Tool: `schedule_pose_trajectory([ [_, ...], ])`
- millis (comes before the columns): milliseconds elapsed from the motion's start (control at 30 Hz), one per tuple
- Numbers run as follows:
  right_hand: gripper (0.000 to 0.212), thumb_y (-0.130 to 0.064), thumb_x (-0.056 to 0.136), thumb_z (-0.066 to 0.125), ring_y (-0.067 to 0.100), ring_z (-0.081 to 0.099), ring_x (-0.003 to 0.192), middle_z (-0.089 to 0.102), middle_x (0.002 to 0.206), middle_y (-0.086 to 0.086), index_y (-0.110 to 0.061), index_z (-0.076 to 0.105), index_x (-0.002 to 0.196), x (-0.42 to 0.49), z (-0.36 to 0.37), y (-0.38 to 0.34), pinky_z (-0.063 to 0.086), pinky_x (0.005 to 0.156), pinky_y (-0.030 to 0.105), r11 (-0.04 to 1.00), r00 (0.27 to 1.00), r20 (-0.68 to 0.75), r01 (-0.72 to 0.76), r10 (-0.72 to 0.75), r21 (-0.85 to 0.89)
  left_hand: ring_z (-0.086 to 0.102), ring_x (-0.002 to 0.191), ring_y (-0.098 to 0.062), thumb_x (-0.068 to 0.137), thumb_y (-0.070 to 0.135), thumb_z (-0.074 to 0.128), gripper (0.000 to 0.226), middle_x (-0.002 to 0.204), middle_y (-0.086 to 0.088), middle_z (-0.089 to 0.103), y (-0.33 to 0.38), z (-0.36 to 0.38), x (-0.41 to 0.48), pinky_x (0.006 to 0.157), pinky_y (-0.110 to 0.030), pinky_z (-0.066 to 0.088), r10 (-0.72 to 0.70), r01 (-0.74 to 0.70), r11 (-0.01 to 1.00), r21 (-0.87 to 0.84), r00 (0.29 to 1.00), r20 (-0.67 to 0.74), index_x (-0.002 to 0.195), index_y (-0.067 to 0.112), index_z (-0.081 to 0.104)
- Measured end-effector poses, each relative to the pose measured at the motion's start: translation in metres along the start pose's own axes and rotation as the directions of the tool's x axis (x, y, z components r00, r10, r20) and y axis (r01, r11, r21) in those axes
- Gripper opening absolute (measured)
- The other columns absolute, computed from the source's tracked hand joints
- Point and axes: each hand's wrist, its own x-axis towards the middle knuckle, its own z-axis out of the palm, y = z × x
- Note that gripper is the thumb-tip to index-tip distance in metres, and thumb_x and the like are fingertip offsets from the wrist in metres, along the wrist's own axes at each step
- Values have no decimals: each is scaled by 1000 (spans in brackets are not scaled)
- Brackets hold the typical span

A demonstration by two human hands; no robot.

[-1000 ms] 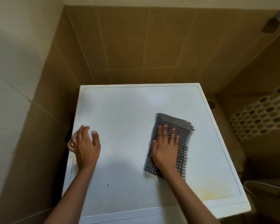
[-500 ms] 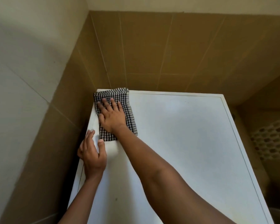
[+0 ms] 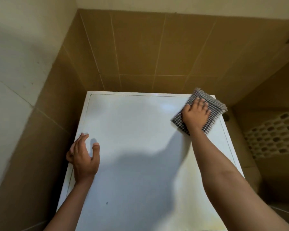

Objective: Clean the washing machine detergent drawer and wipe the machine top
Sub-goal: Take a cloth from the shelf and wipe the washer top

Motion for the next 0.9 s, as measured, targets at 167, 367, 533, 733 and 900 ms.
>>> schedule_pose_trajectory([
  [167, 66, -41, 96, 24, 35, 6, 146, 11, 159, 14, -7, 14, 152, -69, -3, 36, -1, 117, 50, 981, 976, -94, -193, 196, 35, 41, 128, -28, 90, 53, 37, 59, 135, -8, 56, 2, -4, -2, 105, -39, 23, -43, 42, 996, -77, 999, -17, 127, 11, 56],
  [367, 72, -44, 90, 15, 40, 8, 145, 13, 158, 17, -6, 17, 151, -199, 36, -34, -3, 115, 52, 997, 998, 8, 70, -70, -22, 45, 127, -28, 90, 56, 34, 67, 136, -12, 53, -6, -22, -1, 107, -47, 37, -164, 162, 939, -302, 986, 19, 130, 6, 52],
  [533, 68, -45, 95, 15, 36, -15, 145, -10, 158, 9, -11, 0, 152, -293, 66, -127, -13, 115, 51, 862, 845, 196, 507, -498, 3, 50, 121, -33, 90, 53, 34, 69, 132, -19, 53, -26, -54, -32, 103, -43, 39, -123, 130, 950, -284, 991, 43, 130, -2, 51],
  [733, 64, -49, 100, 17, 28, -22, 144, -11, 160, 3, -19, -6, 153, -375, 76, -158, -9, 117, 49, 524, 482, 374, 851, -792, 15, 49, 120, -38, 88, 51, 36, 70, 131, -23, 51, -52, -87, -81, 103, -51, 40, -188, 187, 943, -277, 982, 25, 129, -4, 50],
  [900, 66, -44, 99, 30, 24, -13, 147, -4, 161, 0, -24, -1, 153, -415, 70, -115, -15, 117, 41, 313, 262, 403, 947, -877, 66, 49, 119, -34, 86, 47, 41, 61, 130, -19, 52, -49, -103, -112, 103, -53, 39, -126, 127, 970, -206, 992, 17, 125, 2, 54],
])
